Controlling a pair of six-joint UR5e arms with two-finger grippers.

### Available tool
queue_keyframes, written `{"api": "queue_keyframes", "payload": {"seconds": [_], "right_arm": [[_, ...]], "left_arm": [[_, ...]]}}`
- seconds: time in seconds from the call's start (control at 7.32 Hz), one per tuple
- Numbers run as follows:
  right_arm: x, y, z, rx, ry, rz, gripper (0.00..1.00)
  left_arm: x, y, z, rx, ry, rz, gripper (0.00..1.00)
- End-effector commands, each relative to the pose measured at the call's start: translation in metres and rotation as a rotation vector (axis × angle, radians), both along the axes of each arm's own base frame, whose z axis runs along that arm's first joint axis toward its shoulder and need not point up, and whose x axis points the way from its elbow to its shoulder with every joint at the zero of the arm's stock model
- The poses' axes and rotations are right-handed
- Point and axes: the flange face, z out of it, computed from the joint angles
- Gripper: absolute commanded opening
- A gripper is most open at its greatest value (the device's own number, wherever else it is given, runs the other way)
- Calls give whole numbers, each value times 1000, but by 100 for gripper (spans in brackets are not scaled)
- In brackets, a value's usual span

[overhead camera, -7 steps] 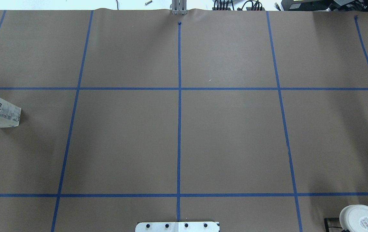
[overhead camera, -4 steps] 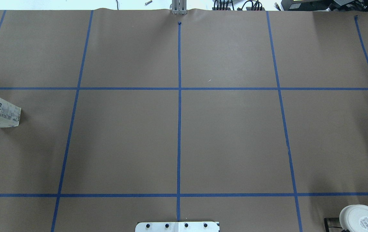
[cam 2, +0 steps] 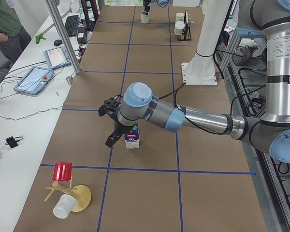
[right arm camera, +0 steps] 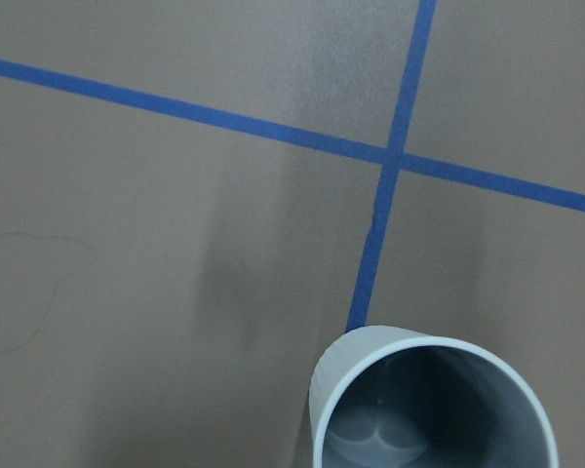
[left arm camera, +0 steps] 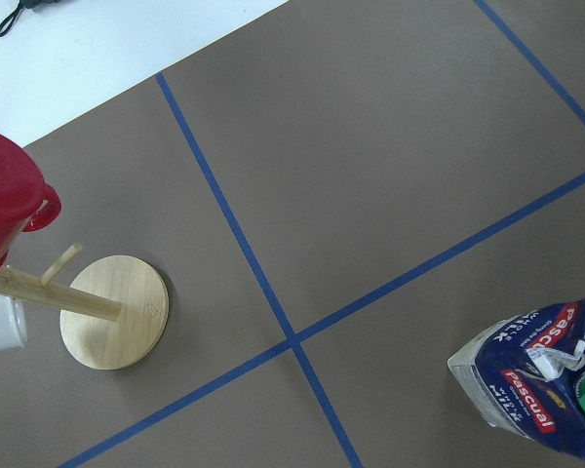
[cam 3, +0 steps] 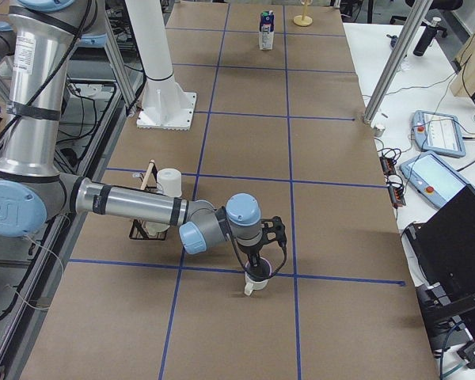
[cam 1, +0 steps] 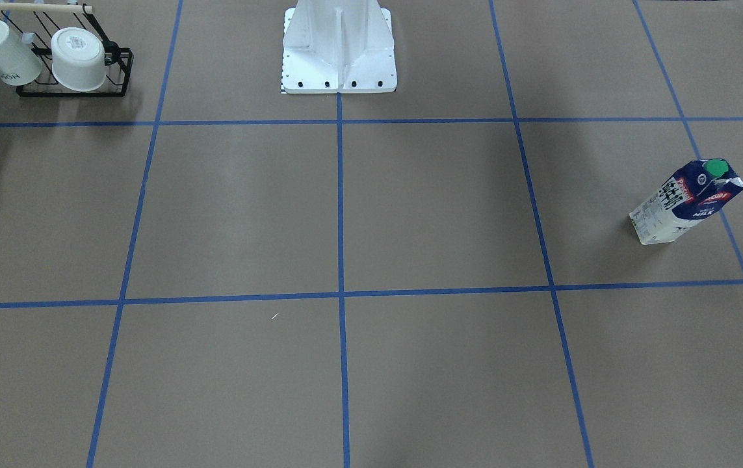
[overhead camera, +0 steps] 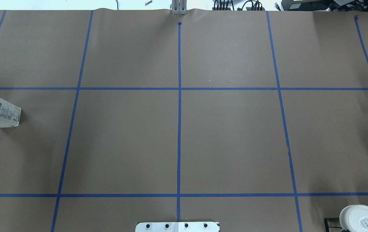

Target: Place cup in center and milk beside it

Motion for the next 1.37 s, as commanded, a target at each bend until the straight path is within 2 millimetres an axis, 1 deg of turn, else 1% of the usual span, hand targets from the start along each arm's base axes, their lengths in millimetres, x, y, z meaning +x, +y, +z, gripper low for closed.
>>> {"api": "queue_keyframes", "payload": {"seconds": [0.0,0.14,0.27,0.41,0.55,0.68,0.82,0.96,1.09,1.23], "right_arm": [[-12,1,19,18,24,-19,58],[-21,-2,16,26,25,-37,16],[-26,-8,11,40,22,-45,0],[-28,-14,7,51,19,-45,0],[-32,-25,-10,85,3,-51,0],[-34,-37,-39,130,-30,-50,0],[-30,-45,-71,164,-84,-46,0],[-29,-72,-106,200,-120,-35,0],[-40,-114,-161,186,-155,23,0],[-71,-140,-210,130,-216,84,0]], "left_arm": [[0,-1,-2,18,-1,-5,99],[0,0,-1,17,6,-17,99],[0,-1,0,14,7,-18,99],[0,0,1,11,7,-18,99],[0,0,2,9,7,-18,99],[0,0,3,8,8,-18,99],[0,0,3,4,10,-20,99],[1,0,6,-4,11,-20,99],[1,0,9,-7,11,-19,99],[1,1,12,-15,13,-19,99]]}}
